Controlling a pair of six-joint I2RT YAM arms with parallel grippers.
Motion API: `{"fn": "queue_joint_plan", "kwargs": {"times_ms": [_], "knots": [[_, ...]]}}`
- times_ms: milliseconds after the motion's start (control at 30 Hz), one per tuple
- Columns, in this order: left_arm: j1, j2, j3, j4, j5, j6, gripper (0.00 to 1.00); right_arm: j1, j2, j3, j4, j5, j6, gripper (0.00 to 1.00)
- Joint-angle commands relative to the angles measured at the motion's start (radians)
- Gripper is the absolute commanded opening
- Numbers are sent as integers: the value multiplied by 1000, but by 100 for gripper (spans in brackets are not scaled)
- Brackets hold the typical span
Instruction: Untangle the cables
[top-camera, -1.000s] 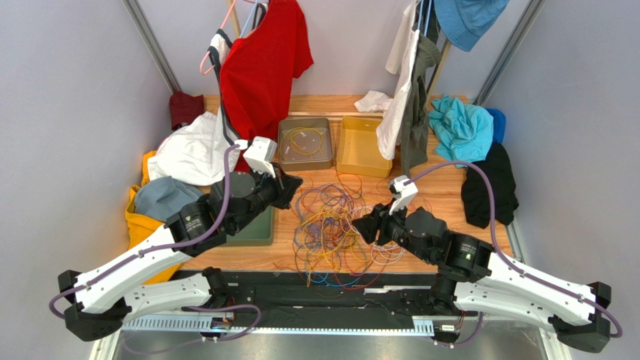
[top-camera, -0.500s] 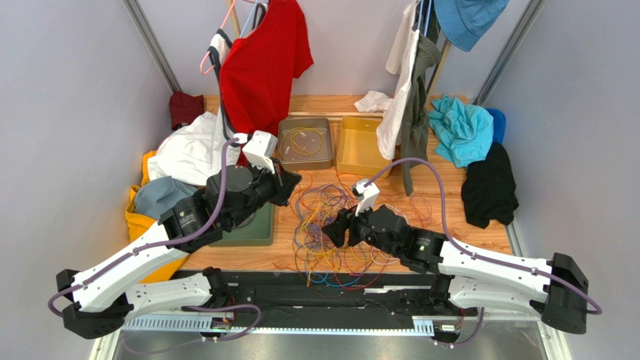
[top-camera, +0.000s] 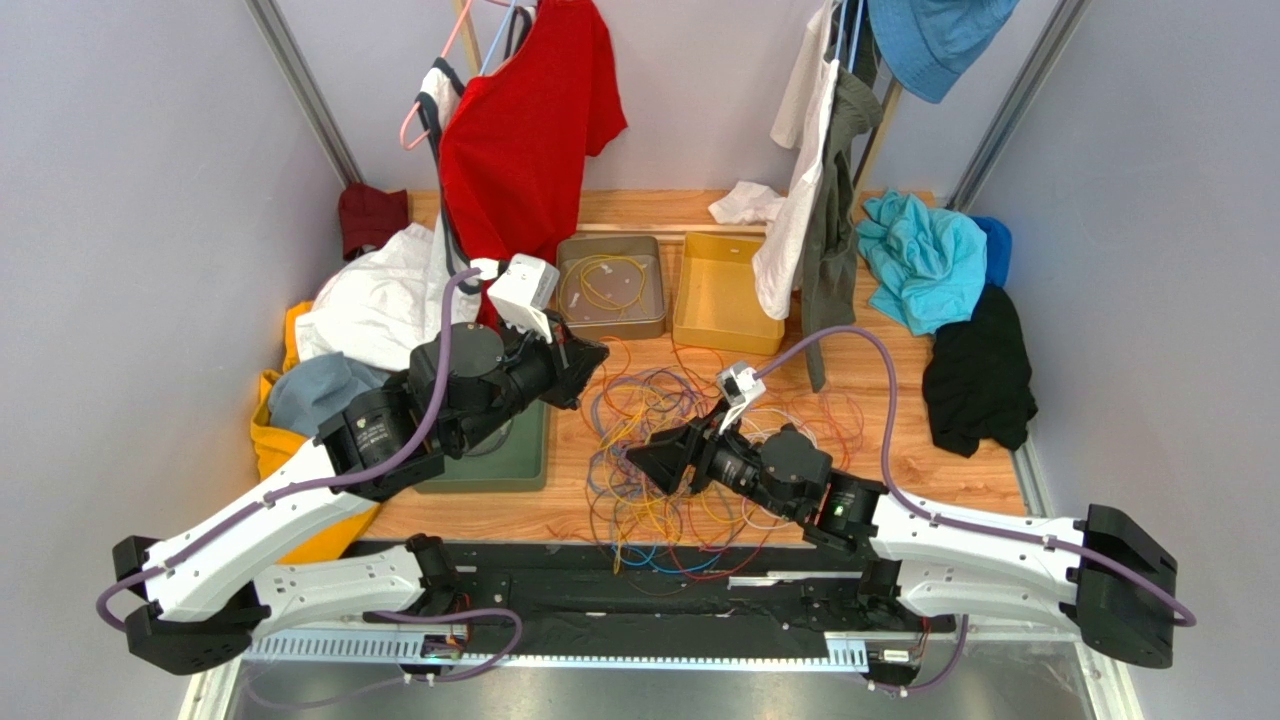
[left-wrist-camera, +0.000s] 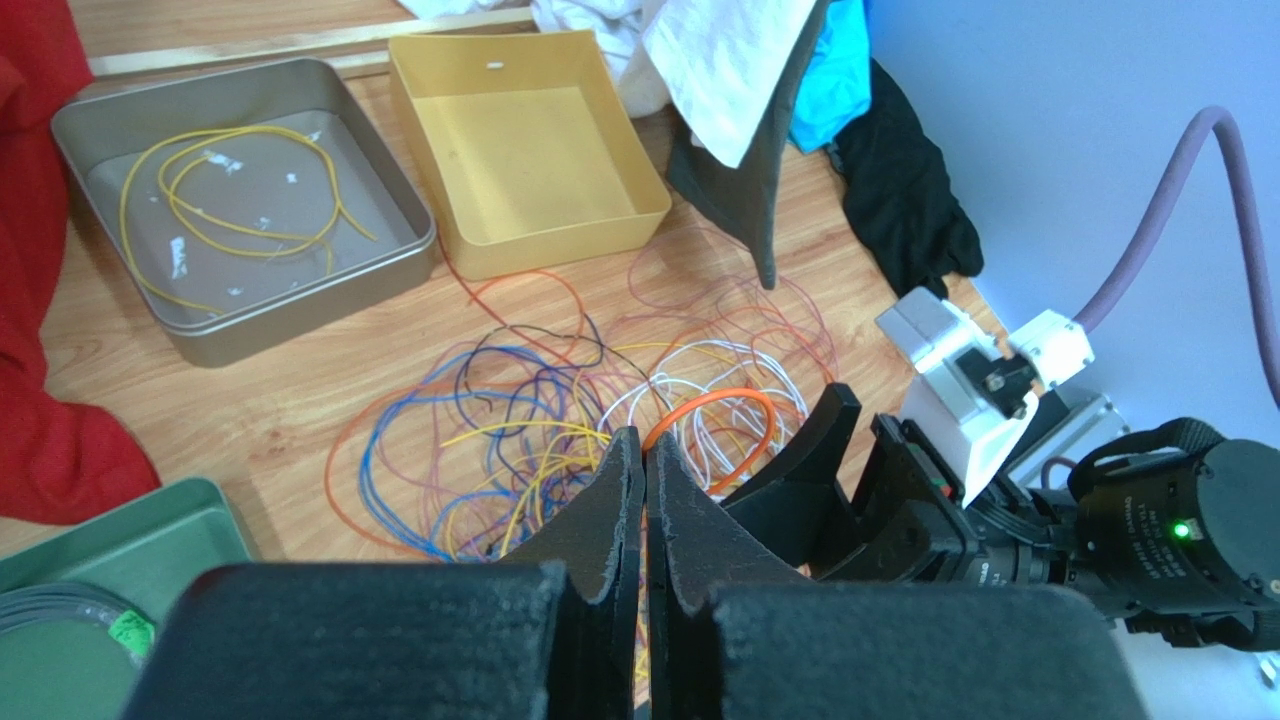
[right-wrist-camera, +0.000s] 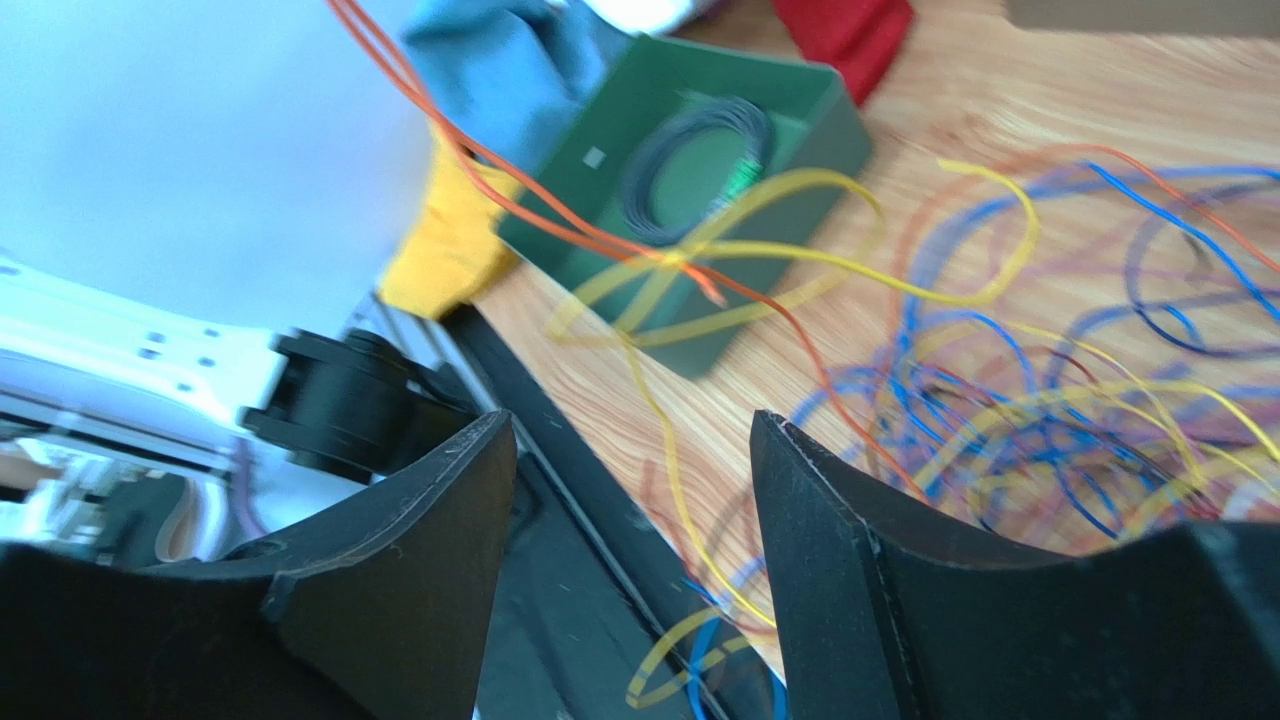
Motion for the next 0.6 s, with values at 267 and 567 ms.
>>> {"fn": "queue_joint_plan", "kwargs": {"times_ms": [267,567], "knots": [[3,17,17,42,72,-20,0,5,240,54,327,-14,84,59],[3,-12,15,5,6,-3,0,27,145,11,275,35,95,0]]}}
